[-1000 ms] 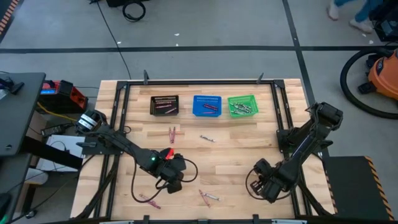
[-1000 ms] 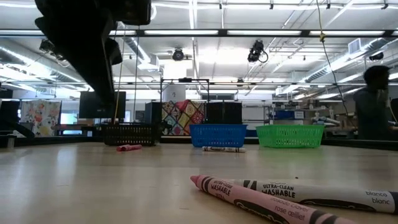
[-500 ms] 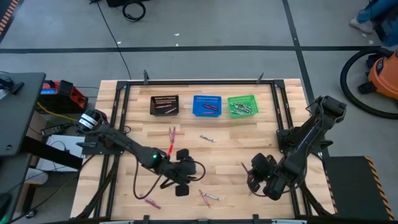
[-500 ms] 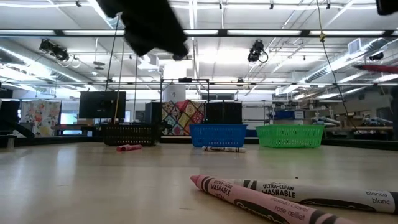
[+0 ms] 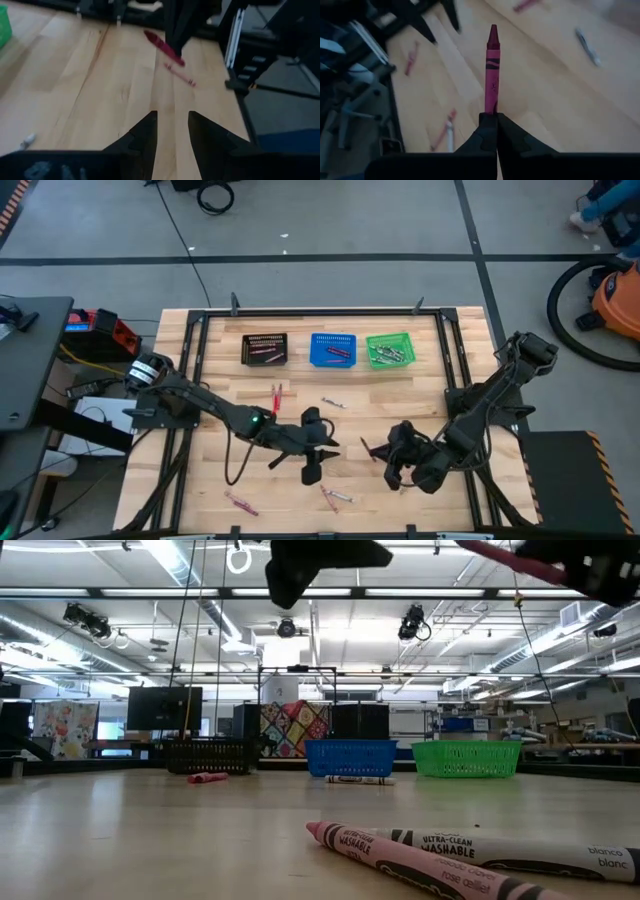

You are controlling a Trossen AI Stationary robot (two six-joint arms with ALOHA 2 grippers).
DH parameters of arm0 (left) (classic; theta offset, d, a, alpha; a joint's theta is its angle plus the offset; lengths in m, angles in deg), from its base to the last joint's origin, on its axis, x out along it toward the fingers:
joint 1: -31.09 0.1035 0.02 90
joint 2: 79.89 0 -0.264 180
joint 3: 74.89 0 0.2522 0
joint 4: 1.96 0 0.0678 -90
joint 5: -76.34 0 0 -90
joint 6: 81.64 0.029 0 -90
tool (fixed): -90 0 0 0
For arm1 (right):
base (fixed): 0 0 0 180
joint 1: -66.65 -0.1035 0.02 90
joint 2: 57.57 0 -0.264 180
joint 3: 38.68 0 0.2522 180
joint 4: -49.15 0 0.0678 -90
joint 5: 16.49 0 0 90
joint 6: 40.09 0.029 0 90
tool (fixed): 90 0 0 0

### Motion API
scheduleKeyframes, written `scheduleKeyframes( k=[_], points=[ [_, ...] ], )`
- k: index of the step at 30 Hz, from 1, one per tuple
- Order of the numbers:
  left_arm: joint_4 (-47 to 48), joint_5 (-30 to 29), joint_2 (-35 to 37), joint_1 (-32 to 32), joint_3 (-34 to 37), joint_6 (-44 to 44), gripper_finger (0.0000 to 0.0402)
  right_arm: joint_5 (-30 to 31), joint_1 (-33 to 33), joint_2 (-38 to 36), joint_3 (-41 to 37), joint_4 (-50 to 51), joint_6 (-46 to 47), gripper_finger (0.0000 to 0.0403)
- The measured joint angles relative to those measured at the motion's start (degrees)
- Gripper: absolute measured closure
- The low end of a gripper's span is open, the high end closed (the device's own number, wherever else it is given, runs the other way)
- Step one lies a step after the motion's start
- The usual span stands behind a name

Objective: Sort crayons
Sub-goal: Put the red crayon into the blue bin

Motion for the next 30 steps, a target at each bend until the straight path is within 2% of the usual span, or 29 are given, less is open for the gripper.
scheduleKeyframes(
  k=[7, 11, 21, 30],
  points=[
    [-5.19, 0.07, 0.0, 0.26, 0.02, 0.51, 0.0281, 0.86, 3.49, 0.0, 0.02, -12.74, -13.7, 0.0396],
    [-7.16, 0.07, 0.0, 0.26, 0.02, 0.43, 0.0281, -1.26, 4.63, 0.0, 0.04, -17.03, -18.12, 0.0396],
    [-13.23, 0.0, 0.0, 0.59, 0.02, -0.01, 0.0281, -2.46, 6.07, 0.0, 0.04, -19.72, -20.41, 0.0396],
    [-14.01, 0.11, 0.0, 1.89, 0.0, 0.0, 0.0281, -3.25, 6.24, 0.02, 0.04, -20.87, -22.18, 0.0396]
  ],
)
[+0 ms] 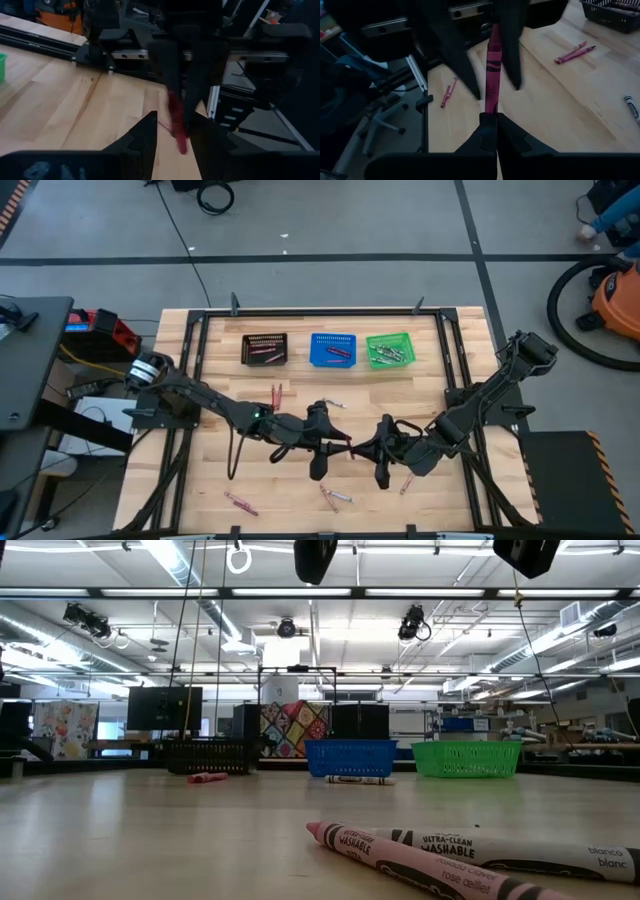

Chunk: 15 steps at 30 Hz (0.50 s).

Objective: Sort crayons
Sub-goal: Put the red crayon into the blue bin

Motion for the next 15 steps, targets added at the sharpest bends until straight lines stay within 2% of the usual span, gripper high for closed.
scheduleKeyframes(
  k=[9, 15],
  points=[
    [-0.21, 0.16, 0.0, 1.21, 0.0, 0.04, 0.0284, -0.19, 1.05, 0.0, 0.0, -0.33, -1.04, 0.0396],
    [-0.21, 0.15, 0.0, 1.19, 0.0, 0.56, 0.033, -0.66, 1.44, 0.01, 0.0, -0.26, -1.11, 0.0396]
  ],
)
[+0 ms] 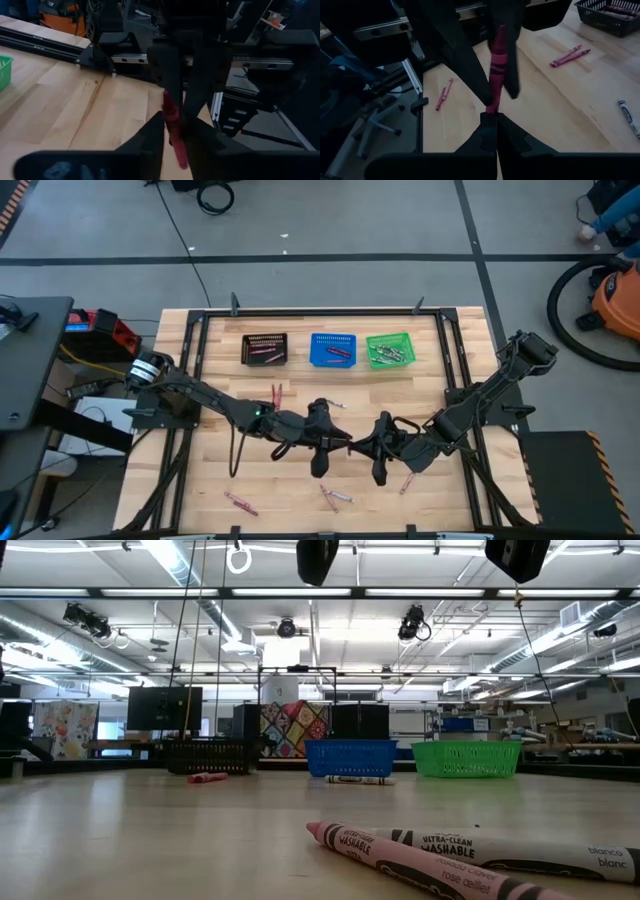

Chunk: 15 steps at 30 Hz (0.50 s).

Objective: Sort crayons
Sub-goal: Put the red crayon into the blue bin

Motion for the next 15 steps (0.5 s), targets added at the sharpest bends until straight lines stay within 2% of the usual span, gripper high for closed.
scheduleKeyframes(
  k=[5, 9, 15],
  points=[
    [0.54, -0.2, 0.0, 0.03, -0.02, 1.55, 0.0376, -0.77, -0.04, 0.03, 0.0, -0.17, -0.02, 0.0396],
    [1.46, -0.36, 0.0, 0.08, -0.02, 1.58, 0.0376, -3.19, -0.04, 0.03, 0.0, -0.12, -0.02, 0.0394],
    [5.45, -0.17, 0.02, 0.11, -0.02, 1.65, 0.0359, -3.17, -0.12, 0.03, 0.0, -0.1, -0.01, 0.0393]
  ],
)
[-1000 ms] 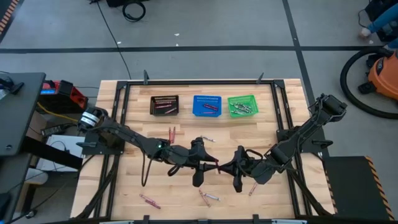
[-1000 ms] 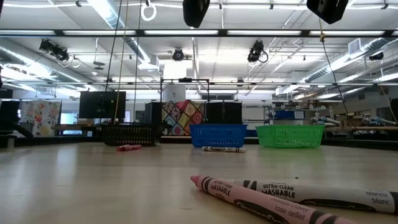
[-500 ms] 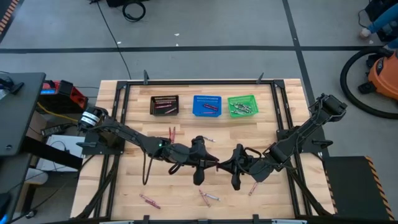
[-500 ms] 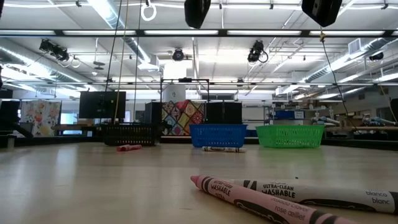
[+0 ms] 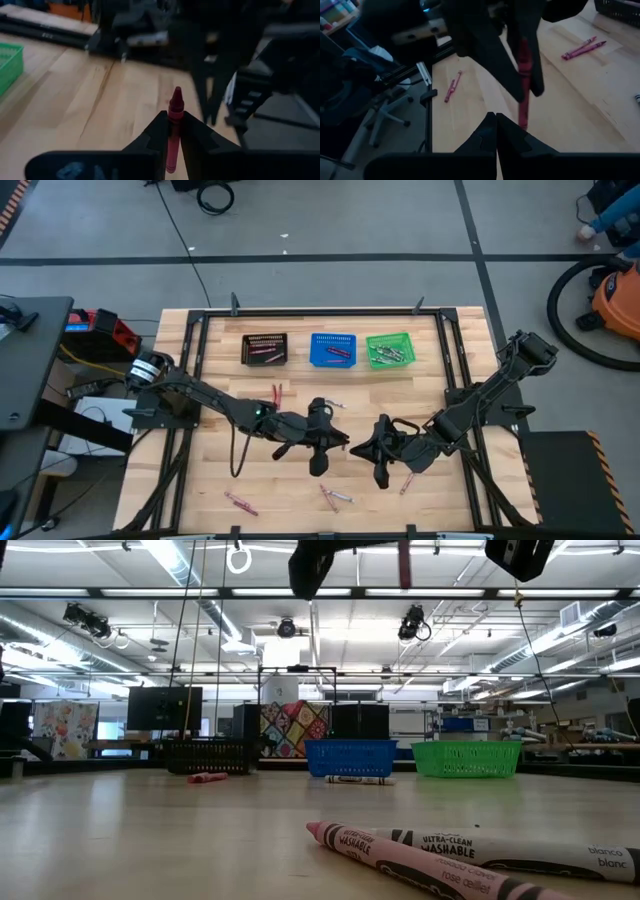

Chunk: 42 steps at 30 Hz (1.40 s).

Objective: Sort crayons
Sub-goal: Put the red crayon into the blue bin

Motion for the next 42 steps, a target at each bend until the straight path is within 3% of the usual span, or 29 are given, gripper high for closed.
scheduleKeyframes(
  k=[10, 18, 31, 42],
  points=[
    [13.95, 0.01, 0.1, 4.47, 0.0, -0.51, 0.0364, 0.04, -1.38, 0.0, 0.0, 0.05, 0.0, 0.0393],
    [19.64, 0.9, 0.11, 9.18, 0.0, -0.49, 0.0364, 0.24, -2.53, 0.0, 0.0, 2.41, 0.02, 0.0393],
    [20.93, 1.25, 0.13, 18.96, 0.0, 10.98, 0.036, 2.14, -2.55, 0.0, 0.0, 4.44, 0.02, 0.0393],
    [20.54, 6.76, 0.09, 29.89, 0.0, 18.66, 0.0358, 2.36, -2.35, 0.0, 0.0, 6.26, 0.02, 0.0393]
  ],
)
